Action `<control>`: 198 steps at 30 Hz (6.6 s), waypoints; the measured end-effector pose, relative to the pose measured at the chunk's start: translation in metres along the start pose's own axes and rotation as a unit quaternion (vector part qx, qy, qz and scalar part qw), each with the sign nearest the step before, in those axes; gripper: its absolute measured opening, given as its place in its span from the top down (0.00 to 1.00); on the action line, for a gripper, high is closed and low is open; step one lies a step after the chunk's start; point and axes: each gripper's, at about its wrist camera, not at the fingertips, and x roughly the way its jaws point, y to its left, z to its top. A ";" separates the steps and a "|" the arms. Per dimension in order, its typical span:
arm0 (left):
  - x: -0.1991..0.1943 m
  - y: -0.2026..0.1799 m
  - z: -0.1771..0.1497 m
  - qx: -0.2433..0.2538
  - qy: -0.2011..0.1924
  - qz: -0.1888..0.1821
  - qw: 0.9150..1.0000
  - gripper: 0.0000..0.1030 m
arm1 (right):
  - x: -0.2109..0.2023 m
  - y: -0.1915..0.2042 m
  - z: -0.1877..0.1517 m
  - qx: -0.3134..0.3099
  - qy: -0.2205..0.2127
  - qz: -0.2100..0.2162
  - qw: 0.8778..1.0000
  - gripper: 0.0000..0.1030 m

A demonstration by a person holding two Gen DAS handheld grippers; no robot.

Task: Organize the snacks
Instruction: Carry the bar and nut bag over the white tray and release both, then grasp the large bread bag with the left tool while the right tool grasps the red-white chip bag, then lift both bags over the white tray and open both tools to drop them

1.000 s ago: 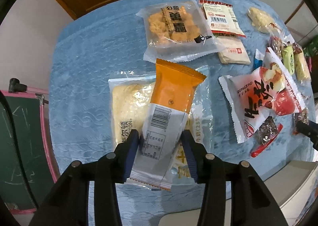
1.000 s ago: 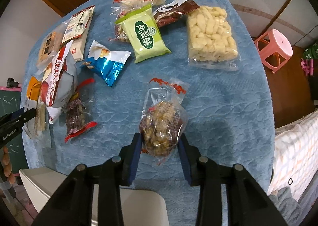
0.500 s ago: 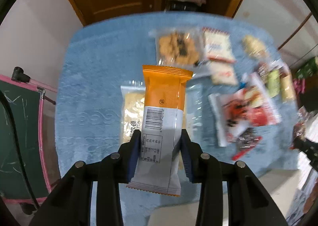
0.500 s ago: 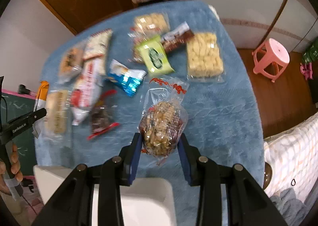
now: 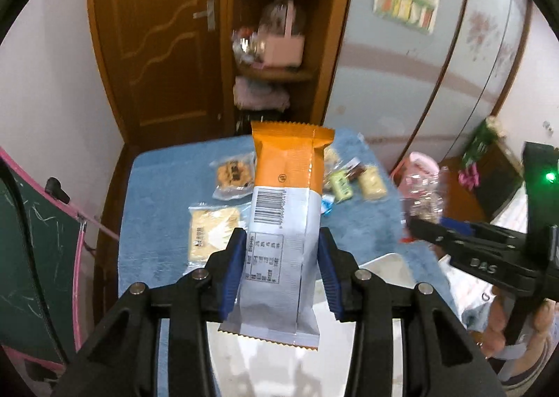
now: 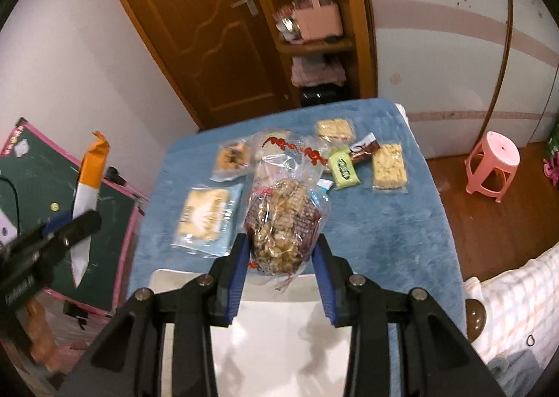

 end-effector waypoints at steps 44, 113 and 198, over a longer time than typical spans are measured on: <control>0.047 -0.028 -0.132 -0.019 0.062 0.036 0.997 0.17 | 0.037 0.014 -0.126 -0.043 0.082 -0.075 0.993 0.57; 0.172 0.081 0.050 -0.025 0.090 0.108 0.990 0.10 | 0.175 0.002 0.095 -0.007 0.123 -0.008 0.992 0.50; -0.028 0.007 0.001 -0.017 -0.033 -0.069 0.997 0.98 | -0.018 0.032 0.026 -0.061 -0.033 0.057 0.996 0.73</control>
